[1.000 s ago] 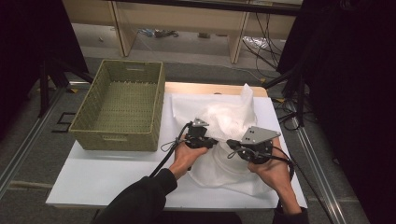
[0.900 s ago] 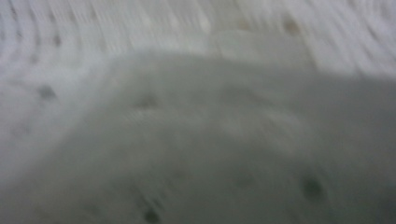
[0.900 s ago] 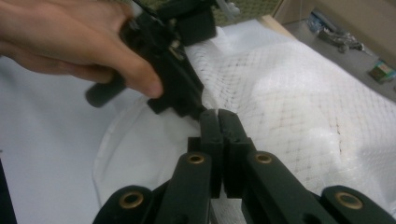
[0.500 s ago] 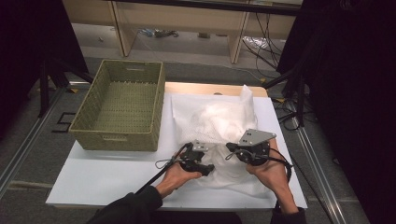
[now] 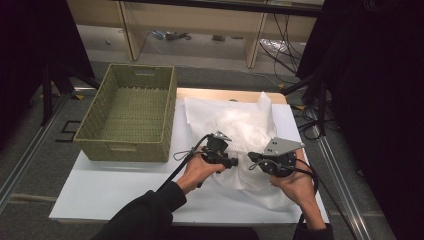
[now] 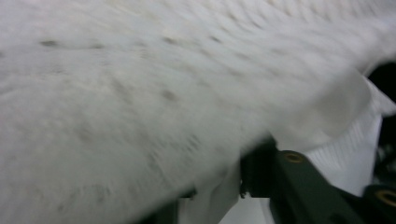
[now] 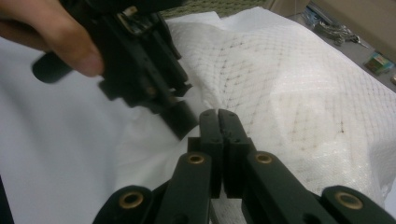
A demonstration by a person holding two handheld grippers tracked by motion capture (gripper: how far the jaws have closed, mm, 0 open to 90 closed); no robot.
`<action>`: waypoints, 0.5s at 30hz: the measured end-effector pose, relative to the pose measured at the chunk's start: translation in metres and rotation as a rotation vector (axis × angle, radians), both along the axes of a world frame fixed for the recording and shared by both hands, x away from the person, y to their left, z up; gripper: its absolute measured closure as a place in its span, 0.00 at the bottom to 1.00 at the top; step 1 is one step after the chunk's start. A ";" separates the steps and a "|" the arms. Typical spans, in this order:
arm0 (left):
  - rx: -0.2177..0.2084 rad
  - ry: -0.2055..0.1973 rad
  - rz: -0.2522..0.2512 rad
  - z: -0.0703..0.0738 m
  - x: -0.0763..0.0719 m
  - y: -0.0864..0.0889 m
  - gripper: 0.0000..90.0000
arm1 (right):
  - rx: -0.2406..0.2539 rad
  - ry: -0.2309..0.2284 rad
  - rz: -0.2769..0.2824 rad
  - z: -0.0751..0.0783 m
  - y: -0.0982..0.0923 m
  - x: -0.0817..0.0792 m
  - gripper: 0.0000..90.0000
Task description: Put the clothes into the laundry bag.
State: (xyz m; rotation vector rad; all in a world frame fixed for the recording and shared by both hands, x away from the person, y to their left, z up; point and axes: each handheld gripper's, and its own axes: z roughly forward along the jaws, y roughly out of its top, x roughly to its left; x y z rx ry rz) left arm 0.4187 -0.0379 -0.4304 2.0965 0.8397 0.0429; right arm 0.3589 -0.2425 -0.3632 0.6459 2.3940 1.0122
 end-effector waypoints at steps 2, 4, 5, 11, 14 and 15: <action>0.032 -0.022 -0.032 -0.002 0.000 0.003 0.92 | 0.000 0.006 -0.002 -0.001 0.001 0.000 1.00; -0.003 0.010 -0.010 -0.001 0.000 0.003 0.93 | -0.006 0.007 0.009 -0.002 0.003 0.001 1.00; -0.018 0.019 -0.009 0.002 -0.001 0.003 0.91 | -0.011 0.002 0.010 -0.003 0.003 0.001 1.00; -0.089 0.061 -0.005 0.010 0.006 0.011 0.92 | -0.008 0.006 0.002 -0.002 0.001 0.001 1.00; -0.078 0.027 0.003 0.009 0.008 0.008 0.97 | -0.008 0.002 0.004 -0.001 0.001 0.001 1.00; -0.069 0.006 0.022 0.004 0.011 0.005 0.98 | -0.005 -0.002 0.005 -0.001 0.001 0.001 1.00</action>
